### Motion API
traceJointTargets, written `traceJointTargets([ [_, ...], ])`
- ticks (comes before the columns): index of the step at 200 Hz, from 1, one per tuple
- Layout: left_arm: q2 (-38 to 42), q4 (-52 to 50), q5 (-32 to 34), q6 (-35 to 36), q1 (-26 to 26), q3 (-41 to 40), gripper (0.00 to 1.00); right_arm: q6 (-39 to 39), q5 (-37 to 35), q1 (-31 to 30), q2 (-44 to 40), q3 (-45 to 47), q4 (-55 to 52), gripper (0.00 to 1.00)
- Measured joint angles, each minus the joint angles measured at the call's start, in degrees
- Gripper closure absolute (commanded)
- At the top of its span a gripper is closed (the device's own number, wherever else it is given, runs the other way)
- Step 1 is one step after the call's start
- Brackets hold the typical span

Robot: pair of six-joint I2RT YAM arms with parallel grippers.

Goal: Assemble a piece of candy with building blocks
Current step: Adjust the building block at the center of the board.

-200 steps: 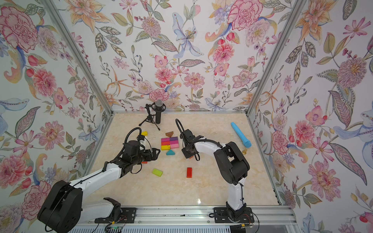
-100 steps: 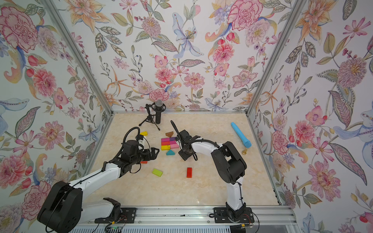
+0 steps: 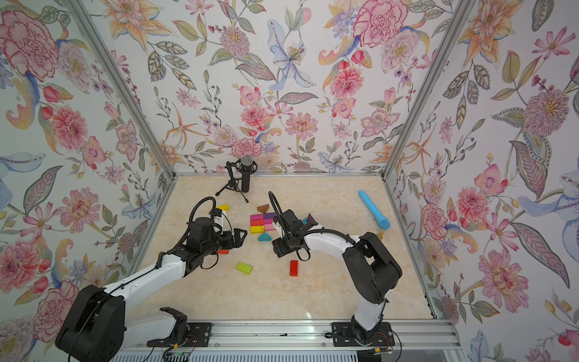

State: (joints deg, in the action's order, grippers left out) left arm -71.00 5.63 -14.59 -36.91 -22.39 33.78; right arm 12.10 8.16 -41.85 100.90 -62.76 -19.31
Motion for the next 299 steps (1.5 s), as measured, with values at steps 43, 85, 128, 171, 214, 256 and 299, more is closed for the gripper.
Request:
traceJointTargets([
  [43, 1.9, -0.04, 0.02, 0.0, 0.0, -0.04, 0.01, 1.9, 3.54, 2.21, 3.72, 0.0, 3.41, 0.33],
  [85, 2.1, -0.48, 0.02, 0.0, 0.0, -0.04, 0.01, 1.9, 3.82, 4.46, 4.87, 0.0, 4.81, 0.33],
  [128, 1.22, -0.44, 0.02, 0.0, 0.0, -0.04, 0.01, 1.88, 3.78, 6.75, 4.96, 0.0, 5.09, 0.33],
  [171, 0.92, -0.44, 0.02, 0.0, 0.02, -0.02, 0.01, 1.86, 3.41, 6.88, 4.83, 0.28, 5.44, 0.33],
  [214, 0.83, -0.31, 0.0, 0.0, 0.0, -0.02, 0.01, 1.66, 1.44, 7.19, -0.61, 3.85, 2.49, 0.32],
  [256, -0.26, 0.5, -0.44, 0.11, 0.0, -0.02, 0.01, -0.61, -3.26, 15.3, -4.66, 3.96, -1.2, 0.32],
  [299, -0.46, 1.11, -1.66, 0.48, 0.0, -0.02, 0.01, -3.3, -8.07, 19.19, 0.22, -1.31, -4.37, 0.32],
])
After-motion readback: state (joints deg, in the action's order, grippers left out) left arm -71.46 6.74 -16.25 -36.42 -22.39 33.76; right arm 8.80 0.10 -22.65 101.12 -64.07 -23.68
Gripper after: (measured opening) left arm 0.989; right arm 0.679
